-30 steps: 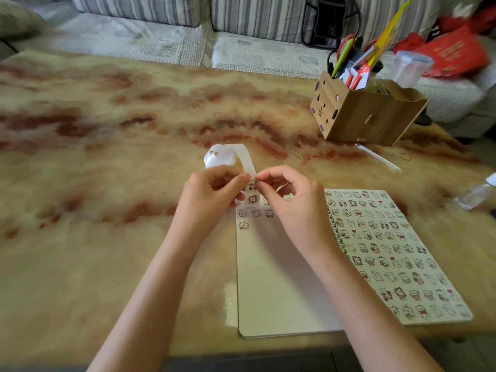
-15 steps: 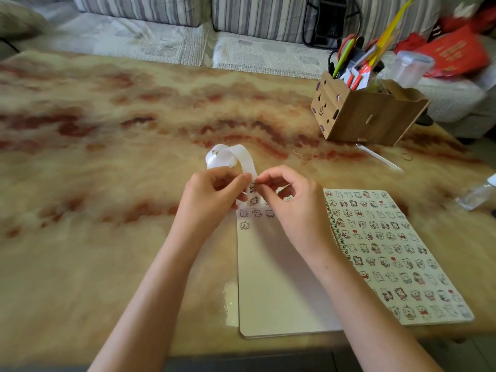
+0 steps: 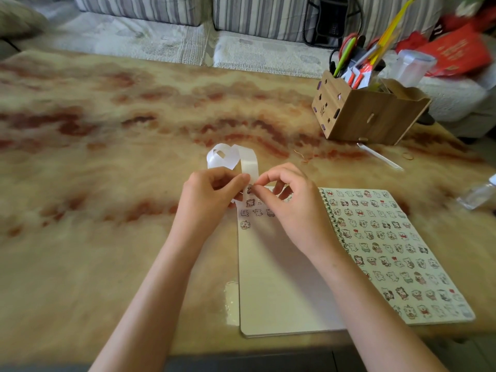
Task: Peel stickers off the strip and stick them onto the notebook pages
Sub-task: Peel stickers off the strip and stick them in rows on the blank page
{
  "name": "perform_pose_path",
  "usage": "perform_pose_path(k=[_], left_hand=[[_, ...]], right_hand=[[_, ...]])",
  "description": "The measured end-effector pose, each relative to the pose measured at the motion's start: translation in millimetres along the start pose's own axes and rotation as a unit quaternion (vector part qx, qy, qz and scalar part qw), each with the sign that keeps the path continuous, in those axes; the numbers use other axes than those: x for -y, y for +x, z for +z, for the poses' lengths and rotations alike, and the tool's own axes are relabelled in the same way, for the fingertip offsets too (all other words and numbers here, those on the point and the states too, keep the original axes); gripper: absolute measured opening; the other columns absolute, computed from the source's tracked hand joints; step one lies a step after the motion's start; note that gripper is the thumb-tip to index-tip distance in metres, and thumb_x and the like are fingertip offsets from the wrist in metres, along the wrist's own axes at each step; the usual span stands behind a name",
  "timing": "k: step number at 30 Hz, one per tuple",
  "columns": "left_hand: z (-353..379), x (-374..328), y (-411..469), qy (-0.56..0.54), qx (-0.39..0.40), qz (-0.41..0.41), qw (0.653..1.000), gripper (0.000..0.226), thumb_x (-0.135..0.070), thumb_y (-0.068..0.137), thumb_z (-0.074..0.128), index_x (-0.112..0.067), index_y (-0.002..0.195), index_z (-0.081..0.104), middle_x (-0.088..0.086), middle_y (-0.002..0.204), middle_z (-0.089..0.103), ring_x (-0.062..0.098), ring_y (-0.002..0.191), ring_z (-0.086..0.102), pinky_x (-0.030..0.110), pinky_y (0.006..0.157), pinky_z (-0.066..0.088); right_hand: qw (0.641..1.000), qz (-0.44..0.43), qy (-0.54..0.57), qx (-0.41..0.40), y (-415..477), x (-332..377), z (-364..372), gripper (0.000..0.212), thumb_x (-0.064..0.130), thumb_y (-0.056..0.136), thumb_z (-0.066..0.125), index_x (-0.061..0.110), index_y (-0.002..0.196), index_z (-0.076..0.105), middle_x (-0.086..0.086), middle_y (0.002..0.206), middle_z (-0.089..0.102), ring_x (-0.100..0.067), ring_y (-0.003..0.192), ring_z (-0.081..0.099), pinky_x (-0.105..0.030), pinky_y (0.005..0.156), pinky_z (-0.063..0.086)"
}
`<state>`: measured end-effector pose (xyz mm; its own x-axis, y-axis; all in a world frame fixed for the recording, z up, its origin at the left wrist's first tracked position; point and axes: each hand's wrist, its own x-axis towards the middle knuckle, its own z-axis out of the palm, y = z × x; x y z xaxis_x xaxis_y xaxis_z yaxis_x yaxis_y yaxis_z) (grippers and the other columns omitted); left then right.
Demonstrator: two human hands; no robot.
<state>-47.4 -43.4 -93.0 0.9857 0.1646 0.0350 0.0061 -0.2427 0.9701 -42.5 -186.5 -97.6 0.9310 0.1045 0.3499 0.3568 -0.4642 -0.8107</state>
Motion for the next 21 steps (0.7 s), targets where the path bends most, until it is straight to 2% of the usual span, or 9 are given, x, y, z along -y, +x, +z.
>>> perform_pose_path(k=[3, 5, 9, 13, 17, 21], left_hand=[[-1.3, 1.0, 0.5, 0.005, -0.015, -0.002, 1.0, 0.018, -0.025, 0.088, 0.064, -0.013, 0.079, 0.073, -0.002, 0.069, 0.072, -0.001, 0.058, 0.063, 0.004, 0.052, 0.04], [-2.1, 2.2, 1.3, 0.009, -0.023, -0.001, 1.0, 0.018, -0.026, 0.088, 0.064, -0.014, 0.078, 0.073, -0.002, 0.069, 0.072, 0.002, 0.06, 0.063, 0.006, 0.051, 0.04], [-3.2, 4.3, 3.1, 0.014, -0.035, -0.003, 0.999, 0.017, -0.024, 0.088, 0.063, -0.015, 0.076, 0.072, -0.004, 0.068, 0.071, 0.0, 0.057, 0.061, 0.007, 0.048, 0.04], [-3.4, 5.9, 3.7, 0.02, -0.036, 0.0, 0.999, 0.018, -0.025, 0.088, 0.063, -0.016, 0.076, 0.072, -0.006, 0.067, 0.071, 0.003, 0.061, 0.063, 0.009, 0.052, 0.044], [-2.9, 5.8, 4.6, 0.027, -0.039, 0.003, 0.999, 0.017, -0.025, 0.088, 0.063, -0.017, 0.075, 0.071, -0.007, 0.066, 0.07, -0.002, 0.056, 0.06, 0.008, 0.051, 0.043], [-3.1, 5.9, 4.4, 0.03, -0.037, 0.001, 0.999, 0.017, -0.025, 0.088, 0.062, -0.019, 0.075, 0.071, -0.006, 0.067, 0.071, 0.002, 0.062, 0.064, 0.022, 0.065, 0.053]], right_hand=[[1.0, -0.014, 0.0, 0.007, -0.7, 3.3, -1.1, 0.006, 0.014, 0.084, 0.069, 0.017, 0.082, 0.065, 0.008, 0.088, 0.059, -0.009, 0.074, 0.051, -0.017, 0.066, 0.04], [0.999, 0.001, 0.039, 0.011, -0.3, 6.7, -4.9, 0.004, 0.013, 0.085, 0.069, 0.014, 0.082, 0.067, 0.008, 0.084, 0.062, -0.007, 0.071, 0.053, -0.017, 0.065, 0.041], [0.989, 0.092, 0.1, 0.065, 2.4, 7.8, -19.1, 0.005, 0.012, 0.084, 0.069, 0.015, 0.08, 0.068, 0.006, 0.072, 0.066, -0.004, 0.062, 0.054, -0.014, 0.055, 0.04], [0.964, 0.208, 0.063, 0.153, 0.5, 0.1, -24.3, 0.006, 0.012, 0.08, 0.073, 0.016, 0.075, 0.071, -0.01, 0.076, 0.071, -0.011, 0.058, 0.056, -0.015, 0.047, 0.036], [0.954, 0.245, 0.02, 0.172, -1.2, -3.9, -22.3, 0.009, 0.011, 0.08, 0.073, 0.017, 0.072, 0.07, 0.006, 0.055, 0.066, -0.01, 0.052, 0.054, -0.017, 0.049, 0.038], [0.954, 0.249, 0.01, 0.166, -0.5, -5.2, -20.2, 0.005, 0.014, 0.076, 0.076, 0.013, 0.072, 0.073, -0.01, 0.073, 0.073, -0.014, 0.058, 0.052, -0.028, 0.063, 0.038]])
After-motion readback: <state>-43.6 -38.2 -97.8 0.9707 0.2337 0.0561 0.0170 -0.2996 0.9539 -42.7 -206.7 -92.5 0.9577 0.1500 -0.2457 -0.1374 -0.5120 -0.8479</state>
